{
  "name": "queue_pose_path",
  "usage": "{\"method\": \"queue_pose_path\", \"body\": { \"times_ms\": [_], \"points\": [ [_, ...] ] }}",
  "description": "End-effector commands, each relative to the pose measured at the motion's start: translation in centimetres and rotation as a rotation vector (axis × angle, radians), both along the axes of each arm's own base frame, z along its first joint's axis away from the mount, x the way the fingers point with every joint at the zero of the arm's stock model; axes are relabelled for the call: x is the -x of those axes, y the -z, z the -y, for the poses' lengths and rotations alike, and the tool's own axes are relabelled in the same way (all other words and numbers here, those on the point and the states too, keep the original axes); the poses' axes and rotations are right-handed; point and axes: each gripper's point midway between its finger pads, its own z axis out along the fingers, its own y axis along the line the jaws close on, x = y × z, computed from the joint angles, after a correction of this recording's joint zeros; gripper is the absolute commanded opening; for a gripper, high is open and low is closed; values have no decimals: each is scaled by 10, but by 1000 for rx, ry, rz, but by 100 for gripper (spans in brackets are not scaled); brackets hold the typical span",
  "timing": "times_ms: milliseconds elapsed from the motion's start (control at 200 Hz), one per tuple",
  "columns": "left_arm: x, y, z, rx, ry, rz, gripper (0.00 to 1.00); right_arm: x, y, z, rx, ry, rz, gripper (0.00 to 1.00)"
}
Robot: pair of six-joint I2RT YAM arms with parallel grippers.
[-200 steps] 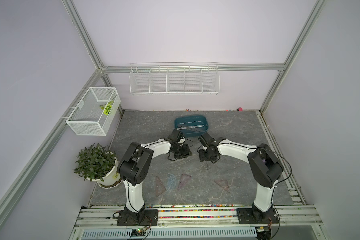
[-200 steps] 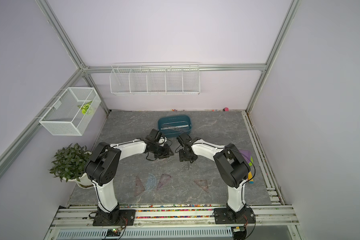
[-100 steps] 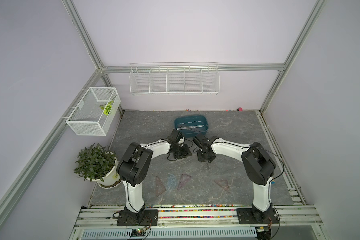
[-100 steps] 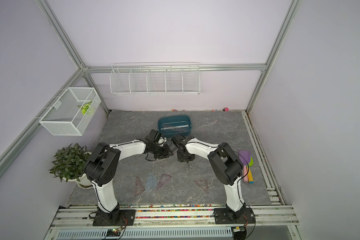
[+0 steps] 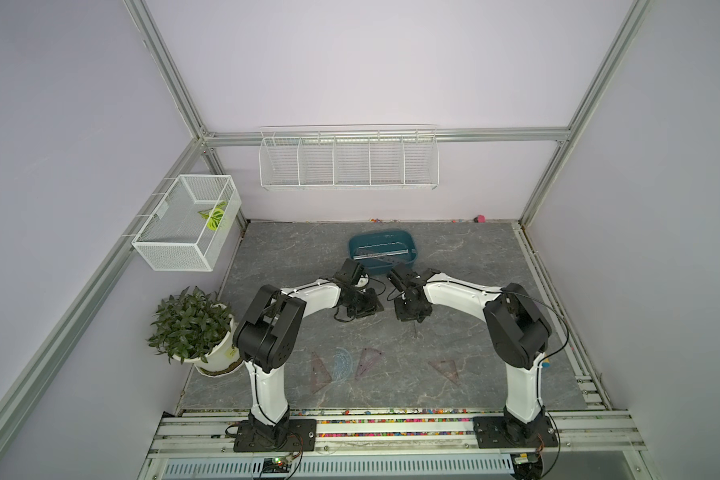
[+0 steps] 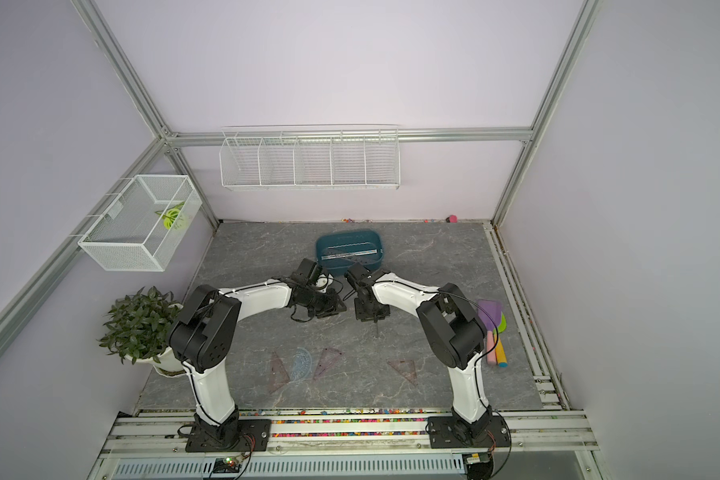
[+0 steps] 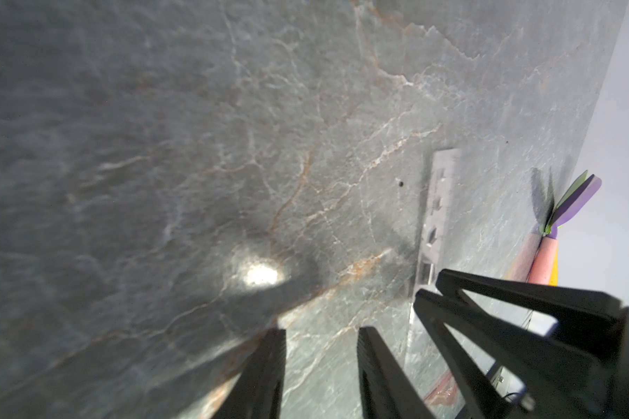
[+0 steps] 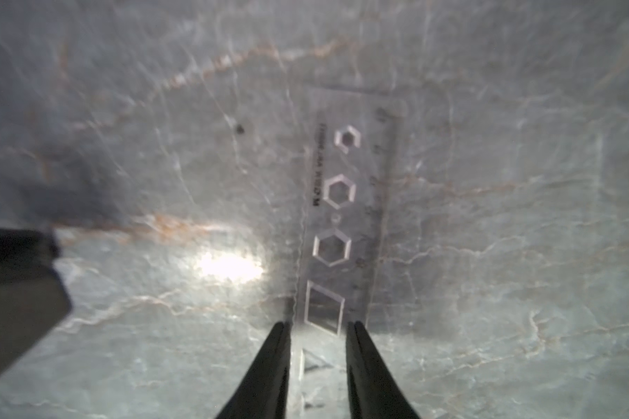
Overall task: Put the scattered rulers into the storage box
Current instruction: Pick up the ruler from the center of the board.
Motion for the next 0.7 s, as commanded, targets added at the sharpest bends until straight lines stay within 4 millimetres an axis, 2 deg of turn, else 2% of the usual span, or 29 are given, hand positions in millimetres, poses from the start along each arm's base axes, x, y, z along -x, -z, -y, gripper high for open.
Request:
{"method": "queue_pose_path", "body": {
  "times_ms": [0,230,370,450,575,695],
  "points": [
    [5,17,-10,-46,4,-36,39,-4,-4,-2,-20,-12,-10,33],
    [5,14,0,1,27,-39,39,-8,-20,-8,-109,-37,21,32],
    [9,4,14,45,76,-26,40,-8,-27,-7,-261,-40,62,17],
    [13,-1,23,64,106,-23,42,-7,-31,-5,-319,-44,84,12],
    [15,-3,33,97,129,-32,49,-2,-26,0,-361,-53,78,6],
    [16,-2,42,109,142,-42,56,2,-17,4,-395,-46,63,5]
  ]
}}
